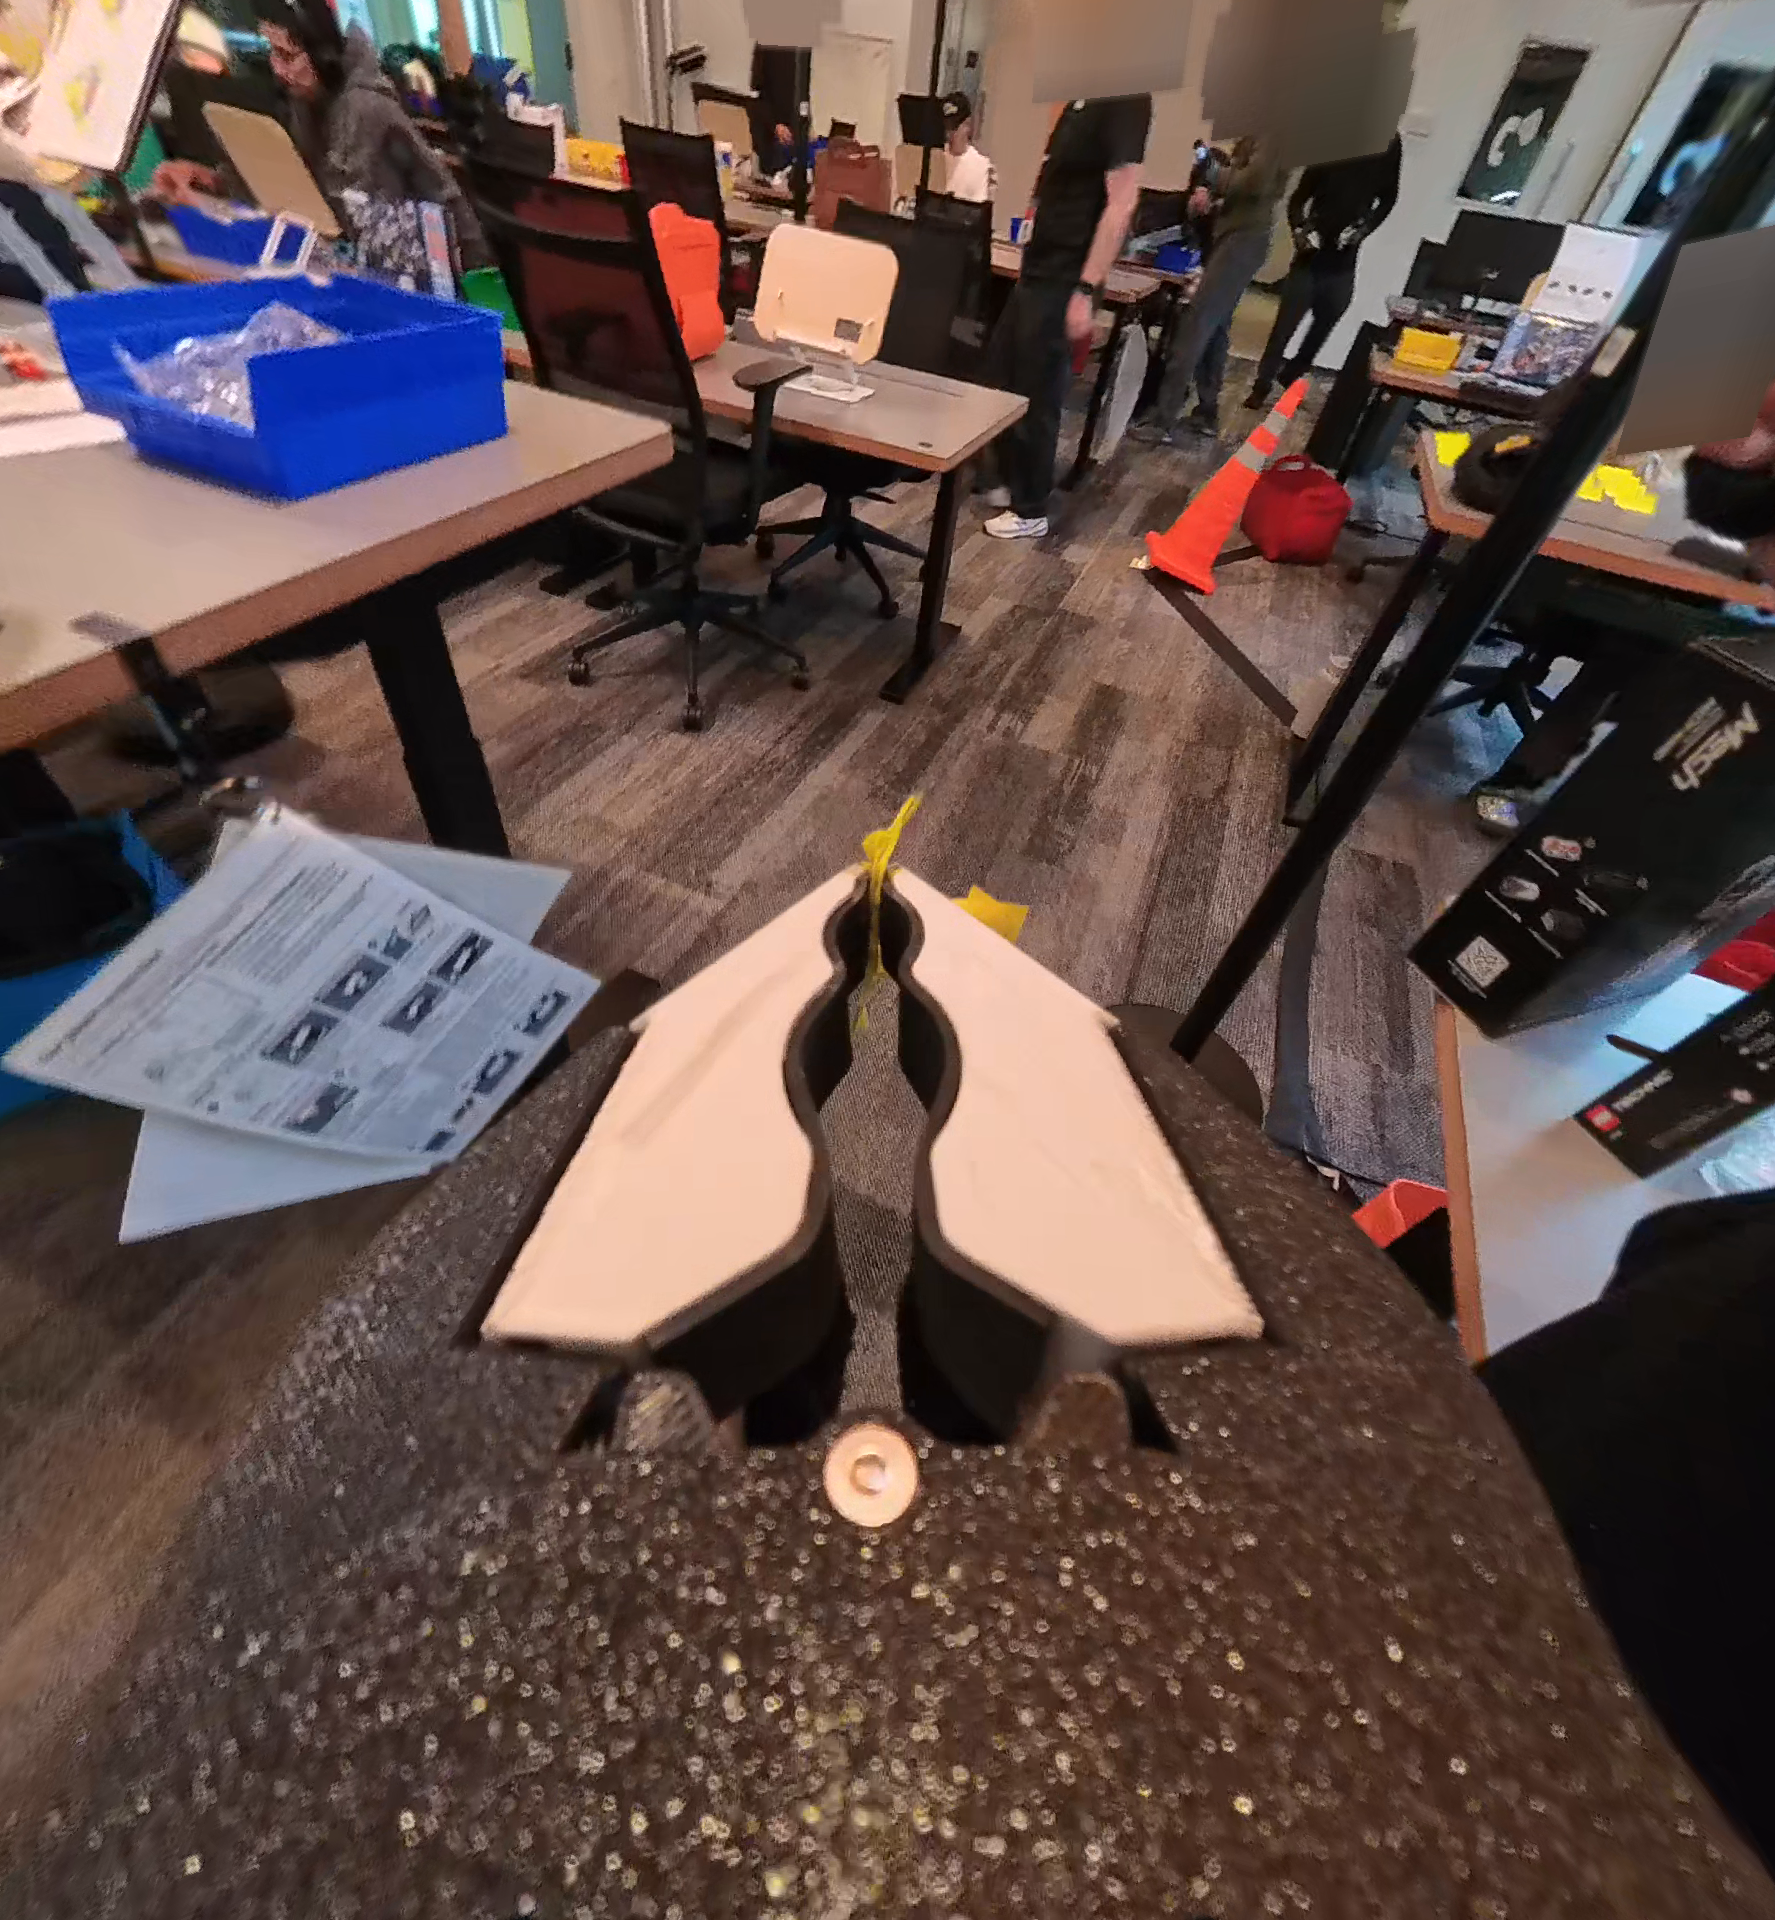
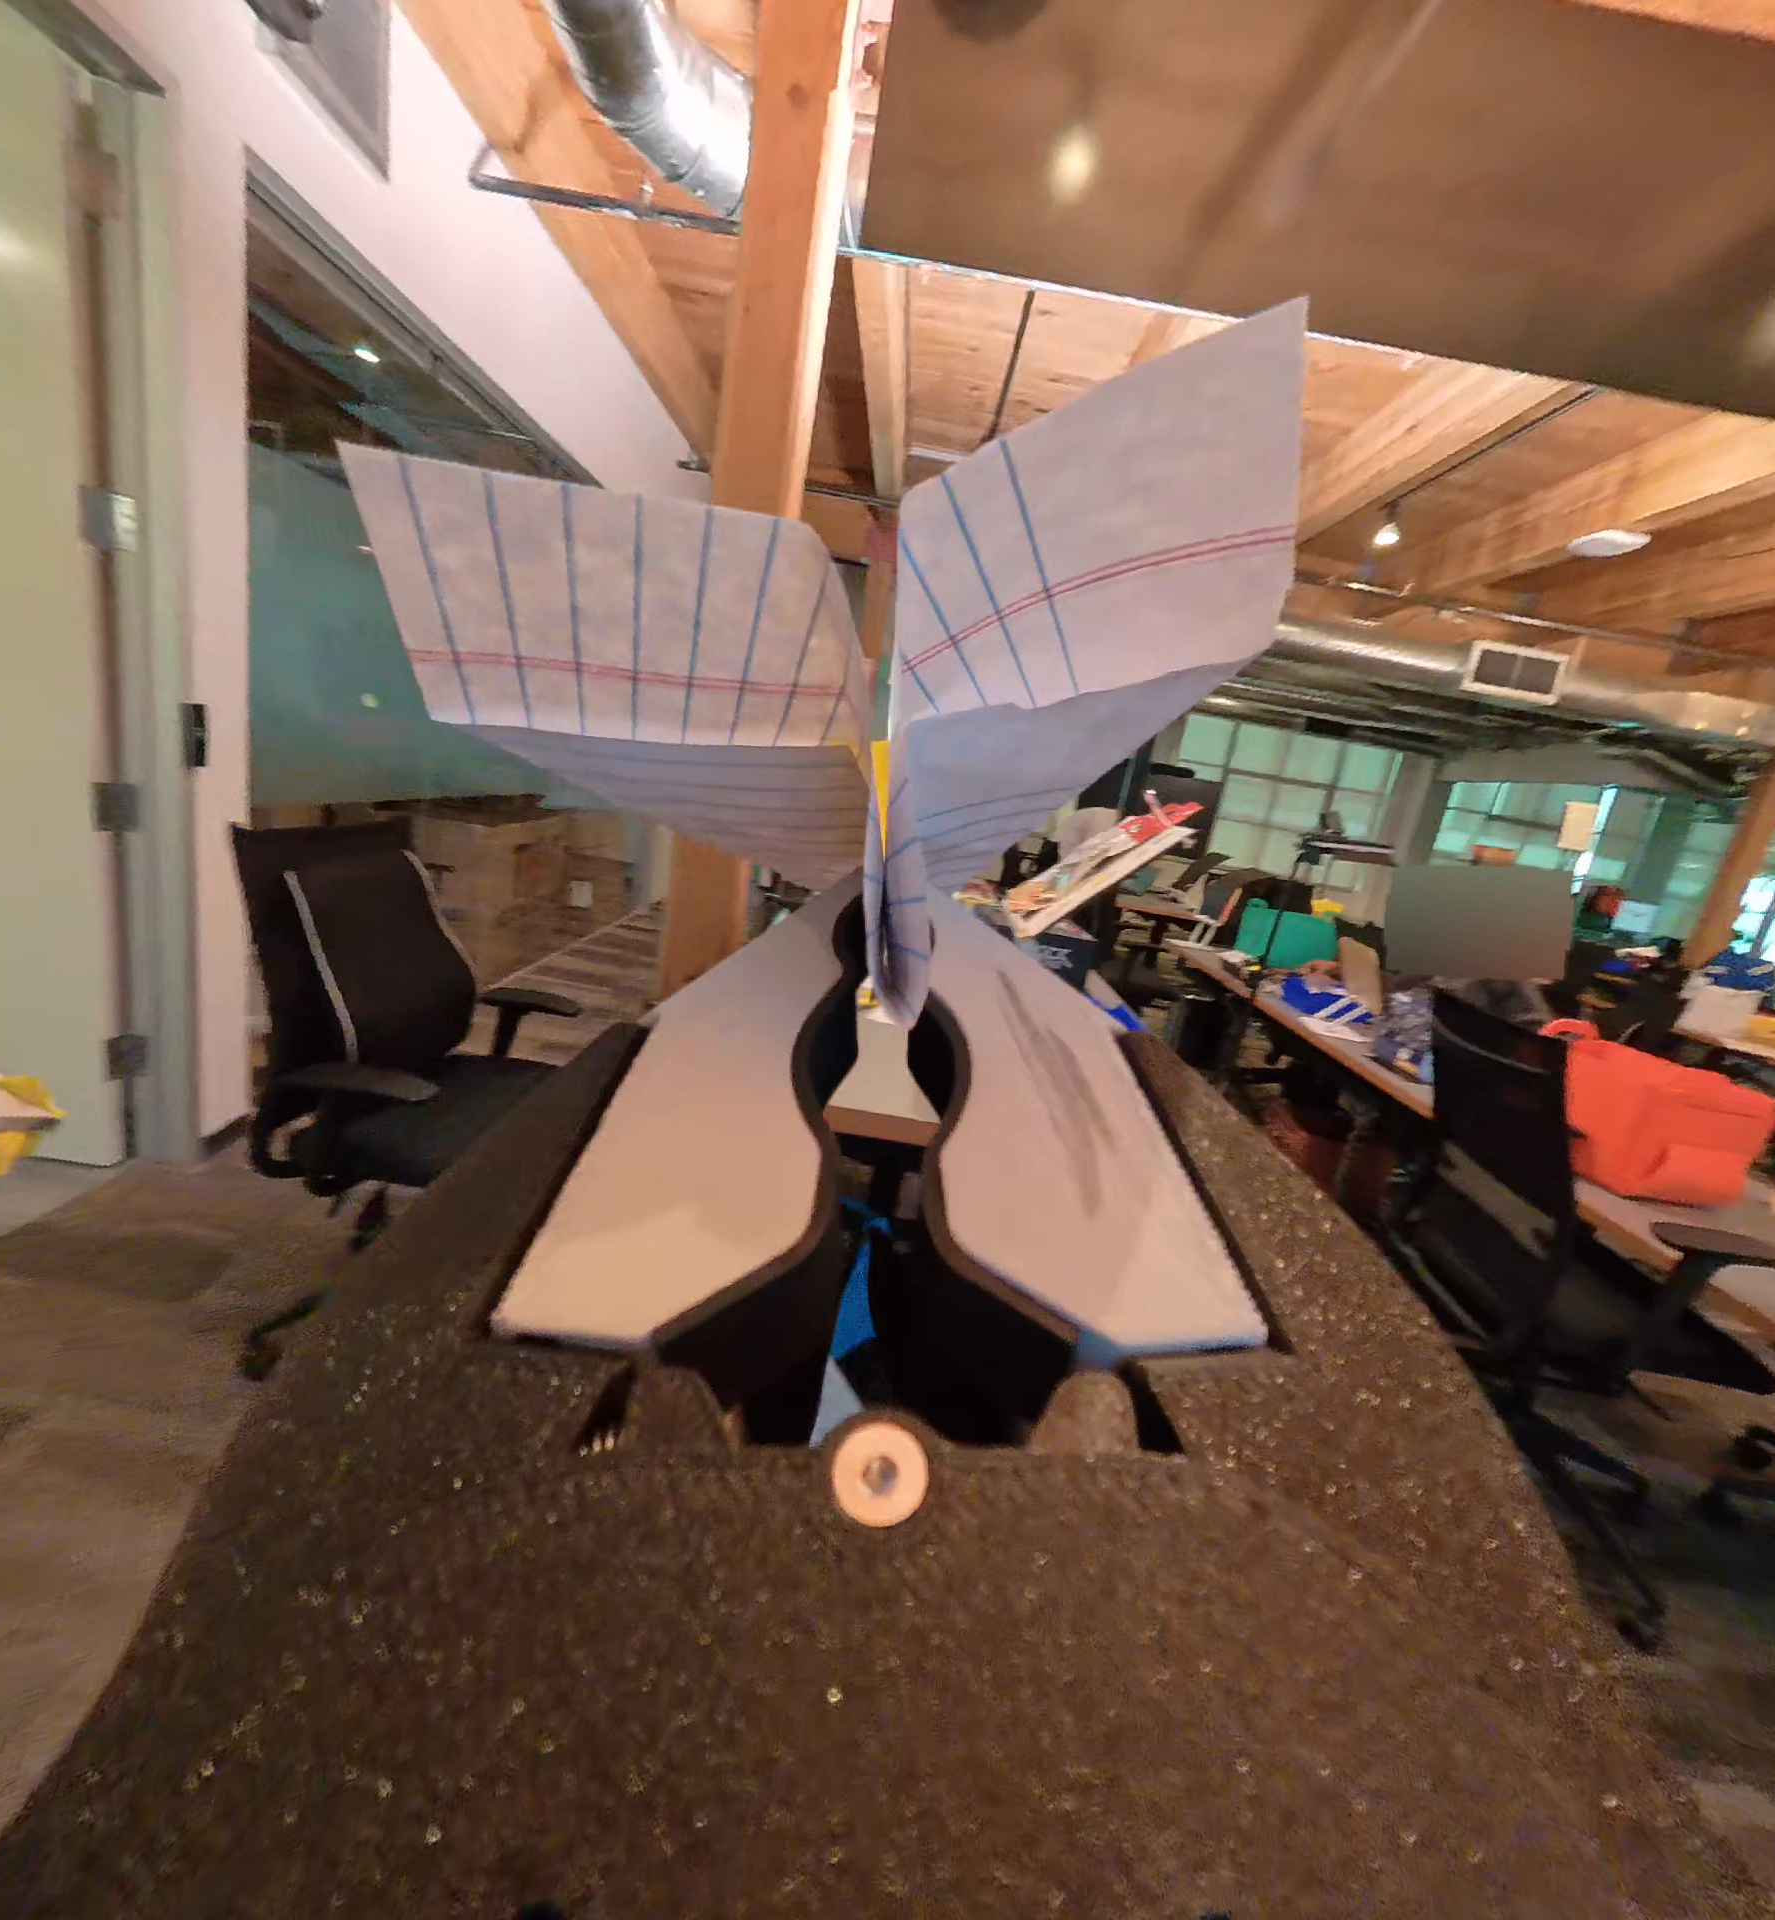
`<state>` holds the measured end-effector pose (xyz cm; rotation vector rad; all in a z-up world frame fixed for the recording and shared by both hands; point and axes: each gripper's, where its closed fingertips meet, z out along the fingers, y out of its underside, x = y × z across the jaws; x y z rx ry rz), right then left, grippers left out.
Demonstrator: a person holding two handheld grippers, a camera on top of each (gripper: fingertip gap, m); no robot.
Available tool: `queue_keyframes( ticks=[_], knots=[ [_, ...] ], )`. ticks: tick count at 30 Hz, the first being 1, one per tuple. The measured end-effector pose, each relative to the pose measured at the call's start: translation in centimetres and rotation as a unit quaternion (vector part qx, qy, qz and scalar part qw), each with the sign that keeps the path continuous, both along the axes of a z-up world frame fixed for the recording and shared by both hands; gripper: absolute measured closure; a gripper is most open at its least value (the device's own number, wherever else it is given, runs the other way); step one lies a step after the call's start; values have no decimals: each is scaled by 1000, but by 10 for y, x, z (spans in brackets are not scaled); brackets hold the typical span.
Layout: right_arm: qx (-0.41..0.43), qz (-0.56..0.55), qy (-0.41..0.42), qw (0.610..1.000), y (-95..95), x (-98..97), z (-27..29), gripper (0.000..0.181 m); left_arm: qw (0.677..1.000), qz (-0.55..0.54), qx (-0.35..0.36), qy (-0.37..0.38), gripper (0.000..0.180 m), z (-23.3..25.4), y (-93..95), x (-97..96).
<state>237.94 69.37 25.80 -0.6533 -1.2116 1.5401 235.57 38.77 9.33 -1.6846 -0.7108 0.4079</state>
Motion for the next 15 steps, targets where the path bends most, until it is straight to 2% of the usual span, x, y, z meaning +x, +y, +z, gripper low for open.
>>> queue_keyframes(
  ticks=[8,15],
  knots=[
    [-6,-47,8,999,108,-113,5,181,999,-41,25,1,180,13,112,-141],
    [53,-112,34,992,196,-204,45,181,988,-144,55,24,180,36,250,-261]
  ],
)
